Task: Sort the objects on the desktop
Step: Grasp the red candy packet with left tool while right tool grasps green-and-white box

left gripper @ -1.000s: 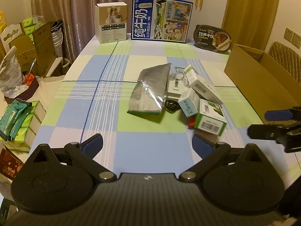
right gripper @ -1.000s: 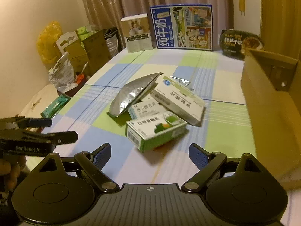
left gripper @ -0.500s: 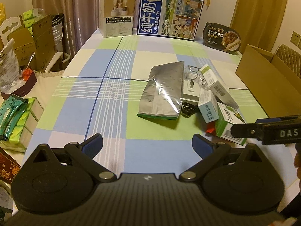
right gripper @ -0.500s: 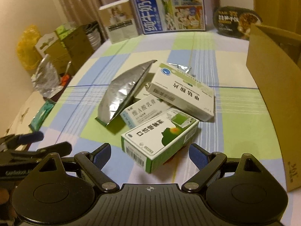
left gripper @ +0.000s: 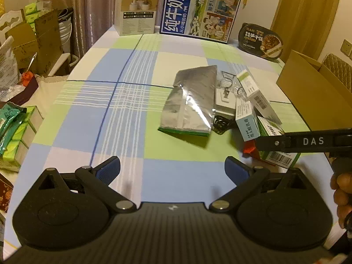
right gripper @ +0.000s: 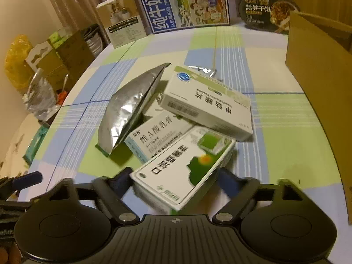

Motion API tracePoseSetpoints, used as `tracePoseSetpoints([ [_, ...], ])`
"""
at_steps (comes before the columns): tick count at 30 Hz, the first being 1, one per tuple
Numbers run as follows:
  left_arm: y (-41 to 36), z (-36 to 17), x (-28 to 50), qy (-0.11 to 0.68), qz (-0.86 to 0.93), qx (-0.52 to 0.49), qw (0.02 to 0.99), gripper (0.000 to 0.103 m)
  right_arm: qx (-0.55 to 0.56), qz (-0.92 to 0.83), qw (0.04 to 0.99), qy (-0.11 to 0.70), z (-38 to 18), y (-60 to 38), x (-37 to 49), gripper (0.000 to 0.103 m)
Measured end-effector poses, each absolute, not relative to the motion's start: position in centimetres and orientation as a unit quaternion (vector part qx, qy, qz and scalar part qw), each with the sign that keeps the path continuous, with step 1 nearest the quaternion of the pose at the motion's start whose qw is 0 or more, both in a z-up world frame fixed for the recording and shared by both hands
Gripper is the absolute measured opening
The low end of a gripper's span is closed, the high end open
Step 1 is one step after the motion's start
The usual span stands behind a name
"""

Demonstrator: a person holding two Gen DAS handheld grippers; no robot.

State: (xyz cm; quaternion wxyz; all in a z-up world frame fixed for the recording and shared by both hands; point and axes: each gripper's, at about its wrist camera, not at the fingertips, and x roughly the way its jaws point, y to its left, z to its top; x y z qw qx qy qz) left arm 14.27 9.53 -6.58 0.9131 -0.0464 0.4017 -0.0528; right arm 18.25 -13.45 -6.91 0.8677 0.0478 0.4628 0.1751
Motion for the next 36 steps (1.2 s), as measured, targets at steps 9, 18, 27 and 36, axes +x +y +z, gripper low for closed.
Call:
tracePoseSetpoints([
  [9, 7.8, -6.9, 13.5, 0.408, -0.079, -0.044, 0.908, 0.099, -0.052, 0.212, 0.866, 0.45, -7.9, -17.9, 16.5, 0.055],
  [18, 6.2, -6.4, 12.9, 0.409, -0.094, -0.04, 0.907, 0.099, -0.126, 0.3, 0.84, 0.433, -9.1, -17.9, 12.5, 0.055],
  [27, 3.2, -6.4, 13.3, 0.403, -0.115, -0.02, 0.908, 0.096, -0.09, 0.275, 0.866, 0.407, -8.1, -19.5, 10.9, 0.053],
  [36, -1.8, -8.7, 16.0, 0.402, -0.117, 0.054, 0.907, 0.07, -0.124, 0.228, 0.885, 0.387, -9.4, -22.0, 11.4, 0.053],
])
